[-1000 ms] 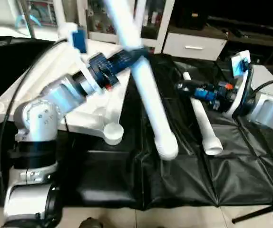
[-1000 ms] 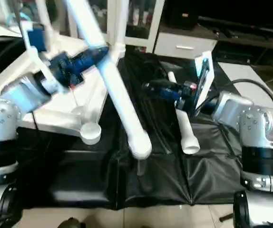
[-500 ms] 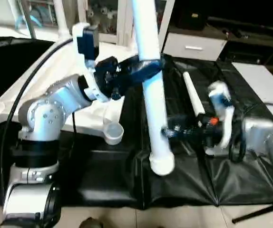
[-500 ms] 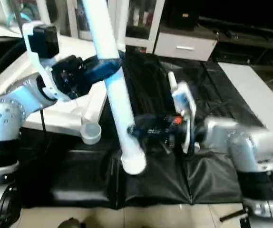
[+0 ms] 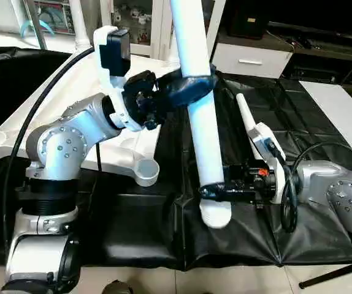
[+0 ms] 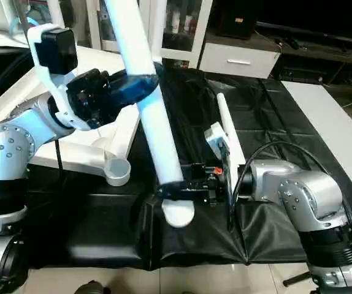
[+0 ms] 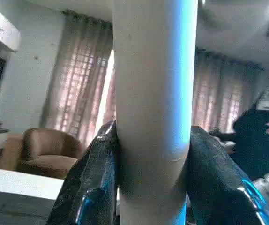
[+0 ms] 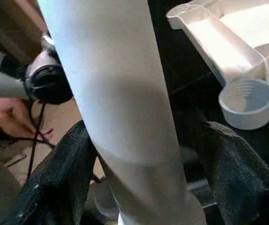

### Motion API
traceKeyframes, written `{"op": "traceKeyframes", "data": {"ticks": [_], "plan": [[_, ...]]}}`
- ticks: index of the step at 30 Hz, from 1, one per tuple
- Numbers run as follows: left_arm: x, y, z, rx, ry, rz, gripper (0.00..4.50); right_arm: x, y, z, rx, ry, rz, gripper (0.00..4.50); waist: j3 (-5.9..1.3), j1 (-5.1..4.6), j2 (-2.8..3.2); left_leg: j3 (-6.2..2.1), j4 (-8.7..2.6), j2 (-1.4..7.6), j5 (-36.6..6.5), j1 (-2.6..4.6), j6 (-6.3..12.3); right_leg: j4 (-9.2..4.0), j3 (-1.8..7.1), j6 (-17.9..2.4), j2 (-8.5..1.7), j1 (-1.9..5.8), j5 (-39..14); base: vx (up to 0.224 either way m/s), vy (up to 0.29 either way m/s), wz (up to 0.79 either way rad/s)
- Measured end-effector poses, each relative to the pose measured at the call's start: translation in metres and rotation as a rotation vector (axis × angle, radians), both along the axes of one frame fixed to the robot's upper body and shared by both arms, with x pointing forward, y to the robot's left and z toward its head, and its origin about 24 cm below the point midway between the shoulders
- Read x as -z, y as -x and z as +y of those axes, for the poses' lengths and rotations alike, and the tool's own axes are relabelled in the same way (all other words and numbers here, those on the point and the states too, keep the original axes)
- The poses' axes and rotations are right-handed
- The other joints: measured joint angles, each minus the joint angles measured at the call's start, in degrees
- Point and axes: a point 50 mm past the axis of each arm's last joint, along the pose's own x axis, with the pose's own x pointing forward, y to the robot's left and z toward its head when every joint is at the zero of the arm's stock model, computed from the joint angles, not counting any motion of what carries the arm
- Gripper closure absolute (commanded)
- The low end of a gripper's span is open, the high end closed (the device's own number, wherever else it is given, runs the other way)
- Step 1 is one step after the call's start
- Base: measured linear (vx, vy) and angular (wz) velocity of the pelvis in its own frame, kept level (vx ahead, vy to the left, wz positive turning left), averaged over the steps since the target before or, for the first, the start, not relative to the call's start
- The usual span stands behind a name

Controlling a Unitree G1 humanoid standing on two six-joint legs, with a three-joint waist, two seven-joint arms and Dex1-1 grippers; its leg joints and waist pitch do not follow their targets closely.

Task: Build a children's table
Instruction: Pick table leg

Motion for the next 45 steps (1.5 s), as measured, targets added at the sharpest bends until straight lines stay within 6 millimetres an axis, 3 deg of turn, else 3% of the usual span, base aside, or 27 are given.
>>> {"op": "traceKeyframes", "data": {"ticks": [8,15,26,34,35,36,39,41,44,45], "plan": [[0.003,0.003,-0.003,0.066,-0.026,-0.003,2.8,-0.016,0.001,0.001,-0.079,-0.022,-0.053,1.1,-0.01,-0.01,-0.01,0.0,0.0,0.01,0.0,0.02,0.0,0.01,0.0,-0.01,0.0,0.01,0.0,0.0,0.0,0.0],[0.004,0.005,-0.005,0.101,-0.033,-0.011,2.8,-0.006,0.003,0.004,-0.127,0.065,-0.064,1.1,-0.01,0.01,-0.01,0.0,0.01,0.01,0.01,0.02,-0.01,0.03,0.0,-0.01,0.0,0.01,0.01,0.0,0.0,0.0],[0.003,0.005,-0.008,0.107,-0.041,-0.015,2.81,-0.004,0.003,0.005,-0.15,0.07,-0.071,2.14,-0.02,0.05,-0.01,0.0,0.01,0.0,0.01,0.02,-0.01,0.03,0.0,-0.03,0.0,0.02,0.02,0.0,0.0,0.0],[0.004,-0.004,-0.011,0.064,-0.052,0.037,2.81,-0.004,0.002,0.004,-0.139,0.066,-0.084,2.51,-0.03,0.15,0.0,0.0,0.07,0.0,0.02,0.03,0.0,0.07,0.0,-0.09,0.0,0.04,0.05,0.0,0.0,0.0],[0.005,-0.005,-0.012,0.053,-0.056,0.055,2.25,-0.004,0.001,0.004,-0.133,0.066,-0.082,2.54,-0.03,0.12,0.01,0.0,0.07,0.0,0.02,0.04,0.0,0.07,0.0,-0.09,0.0,0.04,0.06,0.0,0.0,0.0],[0.006,-0.007,-0.012,0.043,-0.057,0.069,2.11,-0.004,0.001,0.004,-0.128,0.066,-0.08,2.56,-0.03,0.11,0.0,0.0,0.07,0.0,0.03,0.04,0.0,0.07,0.0,-0.09,0.0,0.04,0.06,0.0,0.0,0.0],[0.008,-0.012,-0.009,-0.04,-0.066,0.097,2.05,0.0,-0.004,0.007,-0.08,0.051,-0.071,2.61,-0.05,-0.01,-0.03,-0.01,0.07,0.01,0.07,0.04,-0.05,0.12,0.0,-0.1,0.0,0.02,0.06,0.0,0.0,0.0],[0.007,-0.014,-0.007,-0.068,-0.064,0.105,1.68,-0.001,-0.007,0.007,-0.048,0.046,-0.079,2.62,-0.05,0.03,-0.03,-0.02,0.07,0.01,0.08,0.04,-0.05,0.12,-0.01,-0.1,0.0,0.02,0.06,0.0,0.0,0.0],[0.006,-0.018,-0.004,-0.149,-0.05,0.13,1.68,-0.006,-0.017,0.006,0.031,0.049,-0.119,2.63,-0.05,-0.02,-0.02,-0.01,0.07,0.0,0.09,0.04,-0.07,0.13,-0.01,-0.12,0.0,0.02,0.08,0.0,0.0,0.0],[0.007,-0.02,-0.004,-0.174,-0.052,0.138,1.43,-0.008,-0.018,0.005,0.049,0.053,-0.132,2.63,-0.05,0.03,-0.03,-0.02,0.07,0.01,0.09,0.04,-0.07,0.12,-0.01,-0.12,0.0,0.03,0.08,0.0,0.0,0.0]]}}
